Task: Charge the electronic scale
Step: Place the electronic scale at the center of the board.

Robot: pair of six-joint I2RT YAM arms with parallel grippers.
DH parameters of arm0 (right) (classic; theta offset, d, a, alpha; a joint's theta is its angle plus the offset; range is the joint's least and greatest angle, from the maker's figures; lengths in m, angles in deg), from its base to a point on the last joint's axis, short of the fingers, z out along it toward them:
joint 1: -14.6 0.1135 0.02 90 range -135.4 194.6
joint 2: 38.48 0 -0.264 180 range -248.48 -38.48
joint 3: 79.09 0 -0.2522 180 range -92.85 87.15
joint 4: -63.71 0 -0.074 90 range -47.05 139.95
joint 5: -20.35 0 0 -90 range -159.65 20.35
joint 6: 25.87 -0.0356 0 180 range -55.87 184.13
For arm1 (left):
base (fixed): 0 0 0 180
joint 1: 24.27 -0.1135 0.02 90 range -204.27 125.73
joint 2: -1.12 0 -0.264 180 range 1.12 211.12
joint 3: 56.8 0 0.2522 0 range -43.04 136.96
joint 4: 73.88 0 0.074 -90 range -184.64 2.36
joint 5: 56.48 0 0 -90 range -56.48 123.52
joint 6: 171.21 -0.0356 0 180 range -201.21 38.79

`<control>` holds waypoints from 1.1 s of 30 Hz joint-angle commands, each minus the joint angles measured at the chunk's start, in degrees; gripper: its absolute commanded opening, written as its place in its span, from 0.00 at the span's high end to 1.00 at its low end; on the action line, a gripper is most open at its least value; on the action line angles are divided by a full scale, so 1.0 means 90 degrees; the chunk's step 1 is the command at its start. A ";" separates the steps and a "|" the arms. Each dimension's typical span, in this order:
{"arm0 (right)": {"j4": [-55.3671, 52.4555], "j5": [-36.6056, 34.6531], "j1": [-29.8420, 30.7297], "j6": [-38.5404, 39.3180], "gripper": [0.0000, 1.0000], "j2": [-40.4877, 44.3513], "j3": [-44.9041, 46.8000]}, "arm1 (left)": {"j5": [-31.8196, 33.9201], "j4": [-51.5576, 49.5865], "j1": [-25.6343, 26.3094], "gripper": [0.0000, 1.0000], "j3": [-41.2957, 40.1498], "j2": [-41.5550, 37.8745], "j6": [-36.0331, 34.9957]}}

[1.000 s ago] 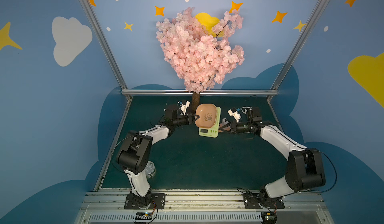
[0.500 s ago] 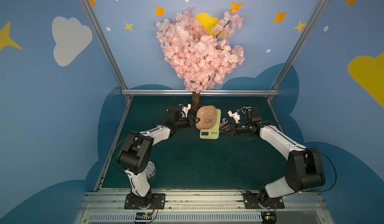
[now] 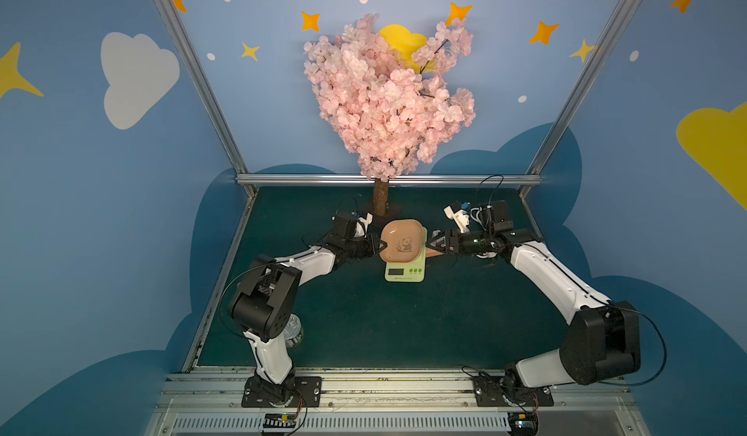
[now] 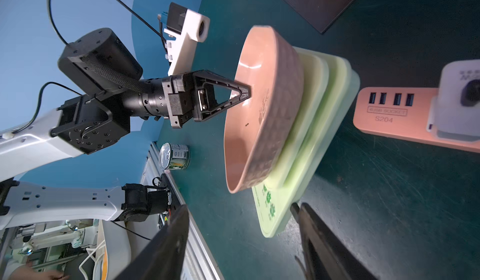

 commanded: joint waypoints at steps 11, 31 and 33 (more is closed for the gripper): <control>-0.0425 -0.0993 -0.0113 0.0422 0.32 0.0732 -0.0445 | 0.1769 -0.1781 0.0273 0.97 0.0619 -0.0058 -0.0292; 0.2082 -0.5447 -0.1010 0.0021 0.12 0.2017 0.2179 | 0.2349 -0.2831 0.0366 0.83 0.1408 0.0749 -0.0273; 0.2371 -0.5514 -0.1106 0.0018 0.12 0.1883 0.2340 | 0.2363 -0.2831 0.0366 0.77 0.1406 0.0748 -0.0272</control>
